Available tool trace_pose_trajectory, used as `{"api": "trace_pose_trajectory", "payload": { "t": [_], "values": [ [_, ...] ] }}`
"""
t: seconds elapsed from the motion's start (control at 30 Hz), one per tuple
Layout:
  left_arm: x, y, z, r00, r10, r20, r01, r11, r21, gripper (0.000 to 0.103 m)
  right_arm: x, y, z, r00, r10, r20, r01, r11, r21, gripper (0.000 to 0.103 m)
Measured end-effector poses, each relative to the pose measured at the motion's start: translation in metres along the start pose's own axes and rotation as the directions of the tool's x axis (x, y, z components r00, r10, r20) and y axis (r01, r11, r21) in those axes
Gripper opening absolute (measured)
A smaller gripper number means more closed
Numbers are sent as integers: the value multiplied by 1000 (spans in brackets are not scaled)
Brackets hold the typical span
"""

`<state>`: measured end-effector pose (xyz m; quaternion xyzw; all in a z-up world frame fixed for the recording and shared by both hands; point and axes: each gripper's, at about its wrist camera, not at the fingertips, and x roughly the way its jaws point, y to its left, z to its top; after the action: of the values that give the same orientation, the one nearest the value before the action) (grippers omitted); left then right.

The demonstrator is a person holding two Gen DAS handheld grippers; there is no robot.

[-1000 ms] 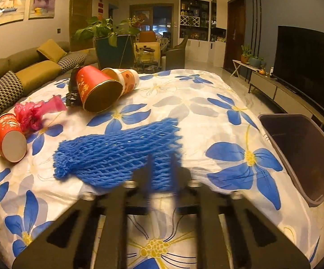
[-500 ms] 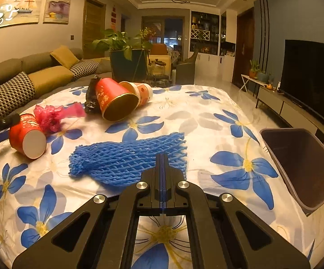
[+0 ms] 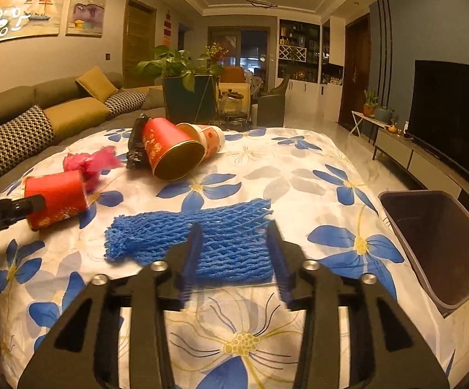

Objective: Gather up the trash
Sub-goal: 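Grasp the blue foam mesh sleeve with the right tool while the left tool grasps a red paper cup, then carry the sleeve and red cup over the grey bin and open both tools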

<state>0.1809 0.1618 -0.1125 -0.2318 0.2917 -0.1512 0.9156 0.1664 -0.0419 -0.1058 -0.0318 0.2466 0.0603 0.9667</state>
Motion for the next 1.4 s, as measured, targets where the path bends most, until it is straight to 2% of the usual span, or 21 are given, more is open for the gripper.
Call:
{"api": "trace_pose_trajectory", "payload": {
  "t": [0.03,0.07,0.17,0.37,0.4,0.43,0.47,0.5,0.53,0.57,0.6,0.63,0.73,0.97,1.13,1.23,1.4],
  "values": [
    [-3,-3,0,1000,10,12,-10,1000,4,1,2,-1,2,1000,-2,-5,2,1000,5,55],
    [-8,-7,0,999,14,29,-15,1000,8,1,3,-2,2,1000,-2,-8,2,1000,7,66],
    [-23,-17,-1,996,27,81,-29,999,24,1,12,0,6,1000,-6,-28,5,1000,-2,78],
    [-49,-35,-6,981,88,174,-104,991,83,1,39,2,-1,990,-13,-142,11,1000,-12,80],
    [-52,-37,-7,980,89,179,-106,991,87,1,40,1,-2,988,-9,-152,8,1000,-8,76],
    [-56,-40,-9,977,93,191,-112,989,93,1,39,0,-3,989,-5,-149,4,1000,-6,65],
    [-59,-42,-9,975,96,199,-117,988,97,1,38,0,-3,989,5,-148,-6,1000,-3,50],
    [-63,-45,-10,973,99,209,-122,988,99,1,37,-1,-4,988,13,-153,-14,1000,0,43],
    [-64,-46,-10,972,101,214,-125,987,100,1,37,-2,-5,987,19,-157,-19,1000,2,27],
    [-67,-49,-10,970,105,221,-129,986,101,1,36,-3,-6,986,29,-162,-28,1000,7,18],
    [-70,-51,-11,968,107,229,-133,986,102,1,35,-5,-7,986,46,-162,-44,999,15,13],
    [-71,-52,-11,967,109,232,-135,986,101,1,32,-7,-8,985,68,-157,-65,998,28,11],
    [-79,-56,-14,963,117,242,-144,985,97,1,17,-11,-10,990,72,-121,-67,997,40,9],
    [-100,-66,-14,960,110,256,-137,987,90,1,-36,-26,-4,999,38,18,-38,999,20,8],
    [-110,-74,-11,963,94,252,-119,989,84,1,-70,-46,1,994,0,107,-3,999,33,8],
    [-114,-79,-9,965,83,250,-106,991,82,1,-81,-62,3,991,-28,130,20,998,63,8],
    [-113,-96,-4,960,88,266,-125,984,126,1,-100,-87,4,982,-78,174,60,992,110,8]
  ]
}}
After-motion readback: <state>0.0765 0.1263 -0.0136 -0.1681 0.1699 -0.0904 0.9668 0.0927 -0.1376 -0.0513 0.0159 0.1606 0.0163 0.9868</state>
